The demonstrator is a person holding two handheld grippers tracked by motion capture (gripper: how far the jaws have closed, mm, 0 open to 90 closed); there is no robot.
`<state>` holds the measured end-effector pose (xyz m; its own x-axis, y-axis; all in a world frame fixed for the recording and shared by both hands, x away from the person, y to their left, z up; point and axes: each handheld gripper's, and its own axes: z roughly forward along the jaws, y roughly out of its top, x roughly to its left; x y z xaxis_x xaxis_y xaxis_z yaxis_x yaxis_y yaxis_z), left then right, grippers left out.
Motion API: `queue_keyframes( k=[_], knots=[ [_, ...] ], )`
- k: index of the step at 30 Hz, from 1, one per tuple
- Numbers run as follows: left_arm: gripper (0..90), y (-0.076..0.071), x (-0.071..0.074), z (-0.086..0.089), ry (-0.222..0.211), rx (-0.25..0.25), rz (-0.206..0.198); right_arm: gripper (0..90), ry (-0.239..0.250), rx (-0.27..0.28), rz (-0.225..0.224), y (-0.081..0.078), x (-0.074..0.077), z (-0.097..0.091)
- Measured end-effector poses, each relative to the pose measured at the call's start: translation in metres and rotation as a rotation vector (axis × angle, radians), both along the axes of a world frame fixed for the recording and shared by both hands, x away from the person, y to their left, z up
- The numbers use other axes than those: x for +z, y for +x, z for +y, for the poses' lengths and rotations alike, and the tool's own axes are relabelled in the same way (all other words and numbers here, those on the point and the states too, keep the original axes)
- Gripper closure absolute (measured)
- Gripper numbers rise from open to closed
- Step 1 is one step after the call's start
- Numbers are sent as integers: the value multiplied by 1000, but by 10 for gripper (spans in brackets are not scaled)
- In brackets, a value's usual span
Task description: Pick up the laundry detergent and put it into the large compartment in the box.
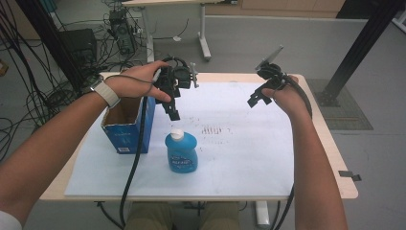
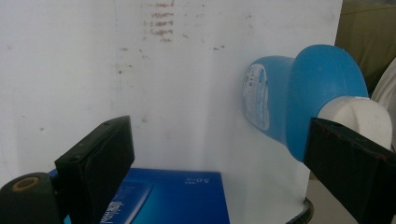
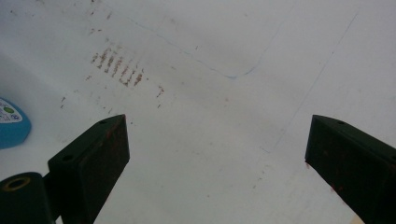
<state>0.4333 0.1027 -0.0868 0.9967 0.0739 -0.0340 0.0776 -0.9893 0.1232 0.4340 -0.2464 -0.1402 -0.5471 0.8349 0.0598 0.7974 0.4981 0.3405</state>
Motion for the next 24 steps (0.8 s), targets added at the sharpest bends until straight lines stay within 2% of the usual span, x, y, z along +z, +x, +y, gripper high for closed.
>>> queue_keyframes(
  k=[14, 24],
  knots=[
    [92, -1, 2, 8, -9, 4, -1, 64, -4, 9, 2, 1, -2, 1],
    [91, -9, 9, 10, -10, -12, -3, 64, -1, 4, 7, 0, -3, 0]
  ],
)
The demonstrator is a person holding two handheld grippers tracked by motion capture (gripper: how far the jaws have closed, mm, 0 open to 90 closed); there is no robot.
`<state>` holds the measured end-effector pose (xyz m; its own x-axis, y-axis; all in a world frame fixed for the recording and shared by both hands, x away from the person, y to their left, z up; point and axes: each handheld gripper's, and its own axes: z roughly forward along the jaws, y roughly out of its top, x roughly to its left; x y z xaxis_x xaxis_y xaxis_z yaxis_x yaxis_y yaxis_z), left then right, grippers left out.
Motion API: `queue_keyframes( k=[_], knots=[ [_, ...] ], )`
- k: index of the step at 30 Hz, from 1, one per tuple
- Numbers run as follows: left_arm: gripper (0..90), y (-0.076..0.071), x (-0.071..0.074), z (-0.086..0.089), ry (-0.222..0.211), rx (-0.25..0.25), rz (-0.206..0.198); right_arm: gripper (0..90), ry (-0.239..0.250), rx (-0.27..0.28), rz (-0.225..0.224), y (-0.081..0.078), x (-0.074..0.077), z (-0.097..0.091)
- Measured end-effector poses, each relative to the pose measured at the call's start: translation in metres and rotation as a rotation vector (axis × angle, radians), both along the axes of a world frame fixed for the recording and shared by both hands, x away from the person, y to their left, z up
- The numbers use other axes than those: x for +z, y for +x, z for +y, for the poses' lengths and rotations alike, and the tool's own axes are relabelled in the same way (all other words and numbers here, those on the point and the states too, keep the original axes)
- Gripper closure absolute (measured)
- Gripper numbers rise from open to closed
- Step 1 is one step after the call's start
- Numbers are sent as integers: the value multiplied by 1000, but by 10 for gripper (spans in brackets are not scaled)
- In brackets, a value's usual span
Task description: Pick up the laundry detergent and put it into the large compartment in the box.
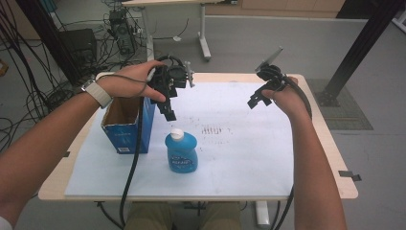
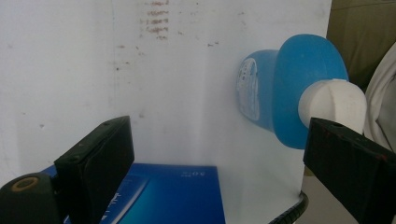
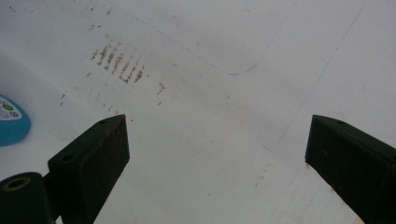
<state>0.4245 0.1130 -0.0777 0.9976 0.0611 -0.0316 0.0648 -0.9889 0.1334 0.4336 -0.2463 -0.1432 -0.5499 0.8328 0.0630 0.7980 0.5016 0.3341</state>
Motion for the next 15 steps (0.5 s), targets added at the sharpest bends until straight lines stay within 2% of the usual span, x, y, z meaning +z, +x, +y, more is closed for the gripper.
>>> queue_keyframes(
  k=[10, 15],
  knots=[
    [91, -2, 2, 2, -9, -10, 2, 64, 3, -3, 0, -3, -1, -2],
    [81, -2, 4, 5, -25, -50, 16, 64, 3, -3, -1, -4, -1, -2]
  ],
)
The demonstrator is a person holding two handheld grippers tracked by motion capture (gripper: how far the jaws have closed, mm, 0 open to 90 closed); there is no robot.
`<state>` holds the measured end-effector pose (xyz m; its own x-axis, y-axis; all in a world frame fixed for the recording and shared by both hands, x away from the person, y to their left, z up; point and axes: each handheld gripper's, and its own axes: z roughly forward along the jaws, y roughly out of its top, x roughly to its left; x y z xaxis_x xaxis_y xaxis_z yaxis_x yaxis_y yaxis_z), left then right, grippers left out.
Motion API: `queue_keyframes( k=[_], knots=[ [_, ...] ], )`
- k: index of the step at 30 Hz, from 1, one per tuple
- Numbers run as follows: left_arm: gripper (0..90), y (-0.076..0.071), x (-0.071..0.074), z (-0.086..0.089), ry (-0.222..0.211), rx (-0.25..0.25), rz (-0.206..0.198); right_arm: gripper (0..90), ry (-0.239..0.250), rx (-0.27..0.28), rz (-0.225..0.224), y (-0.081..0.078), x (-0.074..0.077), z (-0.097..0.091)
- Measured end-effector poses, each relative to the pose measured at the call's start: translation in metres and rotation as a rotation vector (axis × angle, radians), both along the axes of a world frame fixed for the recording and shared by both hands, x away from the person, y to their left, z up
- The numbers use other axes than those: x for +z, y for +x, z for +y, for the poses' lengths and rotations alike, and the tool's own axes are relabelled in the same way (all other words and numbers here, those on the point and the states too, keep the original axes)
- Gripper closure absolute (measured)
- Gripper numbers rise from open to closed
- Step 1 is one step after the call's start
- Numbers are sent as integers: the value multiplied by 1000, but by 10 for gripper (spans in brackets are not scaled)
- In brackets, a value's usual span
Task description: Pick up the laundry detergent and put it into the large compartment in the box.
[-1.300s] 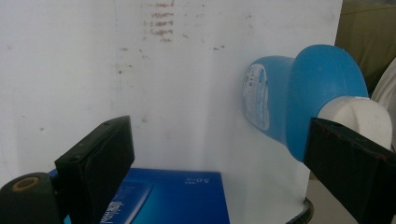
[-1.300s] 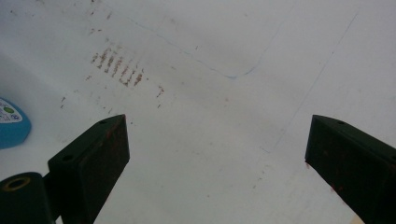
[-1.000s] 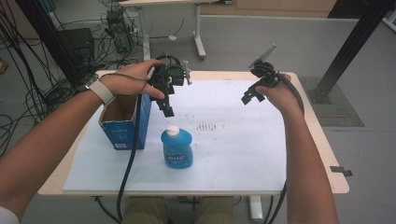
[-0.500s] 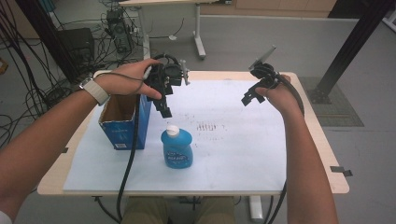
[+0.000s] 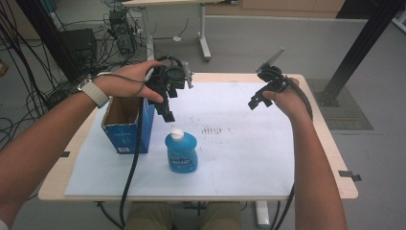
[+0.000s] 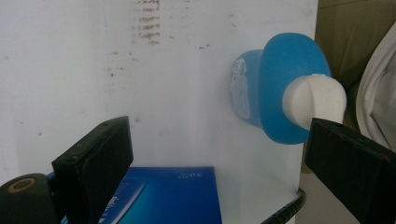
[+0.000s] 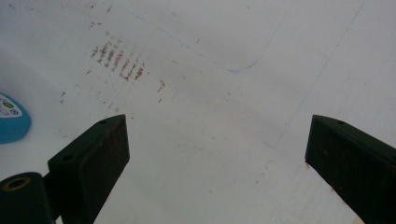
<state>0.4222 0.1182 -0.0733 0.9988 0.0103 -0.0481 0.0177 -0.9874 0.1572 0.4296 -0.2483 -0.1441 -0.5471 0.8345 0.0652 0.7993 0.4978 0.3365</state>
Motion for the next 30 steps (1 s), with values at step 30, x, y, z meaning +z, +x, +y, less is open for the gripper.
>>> queue_keyframes(
  k=[30],
  knots=[
    [74, -30, 11, -16, 23, -62, 22, 64, 4, -2, 3, -7, -4, -3]
  ],
)
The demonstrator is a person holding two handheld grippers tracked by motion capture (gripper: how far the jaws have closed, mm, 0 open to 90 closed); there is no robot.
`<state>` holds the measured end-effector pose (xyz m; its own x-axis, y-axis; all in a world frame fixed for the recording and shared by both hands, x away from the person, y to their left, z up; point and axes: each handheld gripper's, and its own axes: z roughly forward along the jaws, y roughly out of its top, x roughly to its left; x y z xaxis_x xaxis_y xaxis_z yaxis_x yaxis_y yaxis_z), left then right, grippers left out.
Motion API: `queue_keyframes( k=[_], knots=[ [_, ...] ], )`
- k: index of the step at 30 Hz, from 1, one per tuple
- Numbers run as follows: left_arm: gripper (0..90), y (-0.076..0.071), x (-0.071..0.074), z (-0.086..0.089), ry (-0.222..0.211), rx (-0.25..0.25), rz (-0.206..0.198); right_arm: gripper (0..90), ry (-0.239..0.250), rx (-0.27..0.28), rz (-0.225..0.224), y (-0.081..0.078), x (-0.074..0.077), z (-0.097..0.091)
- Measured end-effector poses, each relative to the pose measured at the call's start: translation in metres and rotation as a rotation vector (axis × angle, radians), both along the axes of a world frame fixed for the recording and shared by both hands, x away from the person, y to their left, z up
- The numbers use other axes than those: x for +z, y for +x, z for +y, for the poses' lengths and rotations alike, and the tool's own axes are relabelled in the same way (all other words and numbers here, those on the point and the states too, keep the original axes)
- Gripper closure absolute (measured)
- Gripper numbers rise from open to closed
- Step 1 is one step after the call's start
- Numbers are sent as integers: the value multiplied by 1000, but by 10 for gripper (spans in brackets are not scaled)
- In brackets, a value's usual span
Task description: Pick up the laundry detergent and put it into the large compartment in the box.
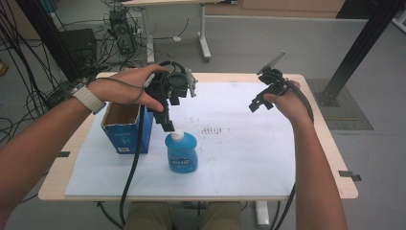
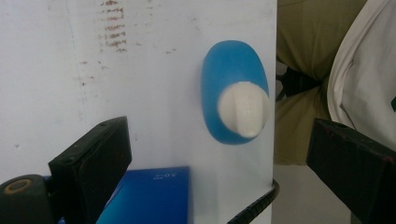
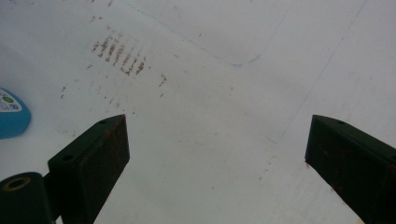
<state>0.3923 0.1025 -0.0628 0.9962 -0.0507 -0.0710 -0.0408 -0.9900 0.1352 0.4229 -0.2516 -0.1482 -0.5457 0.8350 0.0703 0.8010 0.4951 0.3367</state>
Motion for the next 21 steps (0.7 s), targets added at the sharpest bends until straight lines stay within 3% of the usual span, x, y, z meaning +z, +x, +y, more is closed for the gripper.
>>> queue_keyframes(
  k=[21],
  knots=[
    [68, -14, -22, -12, 23, -24, -2, 64, 5, -10, 0, -6, -1, -4]
  ],
)
